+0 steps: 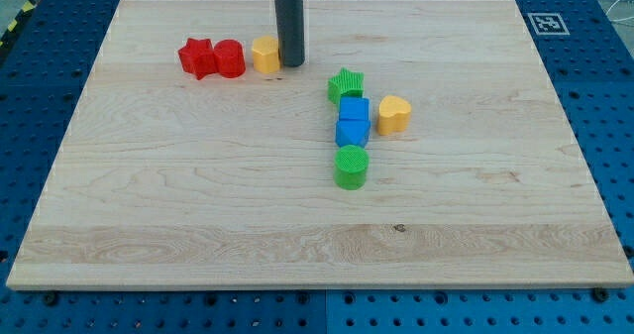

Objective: Move the yellow heart to the green star

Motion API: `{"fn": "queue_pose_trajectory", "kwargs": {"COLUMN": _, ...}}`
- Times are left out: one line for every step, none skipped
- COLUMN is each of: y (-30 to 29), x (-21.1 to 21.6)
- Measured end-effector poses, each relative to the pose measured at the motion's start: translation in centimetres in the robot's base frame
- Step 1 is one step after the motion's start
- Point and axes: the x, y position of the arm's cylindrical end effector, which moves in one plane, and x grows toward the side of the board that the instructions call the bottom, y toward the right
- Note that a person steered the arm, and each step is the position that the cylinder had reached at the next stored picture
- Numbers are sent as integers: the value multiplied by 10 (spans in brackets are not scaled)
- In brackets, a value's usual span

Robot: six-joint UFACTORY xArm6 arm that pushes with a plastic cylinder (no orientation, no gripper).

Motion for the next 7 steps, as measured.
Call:
{"fn": "queue_pose_trajectory", "kwargs": {"y": -6, "x": 0}}
{"fn": "queue_pose_trajectory", "kwargs": {"y": -12, "x": 1}}
{"fn": "queue_pose_trajectory", "kwargs": {"y": -13, "x": 2}}
{"fn": "queue_pose_trajectory", "kwargs": {"y": -6, "x": 2}}
{"fn": "queue_pose_trajectory", "kwargs": {"y": 23, "x": 2}}
{"fn": "queue_pose_trajectory", "kwargs": {"y": 50, "x": 2}}
{"fn": "queue_pose_trajectory", "kwargs": {"y": 74, "x": 2}}
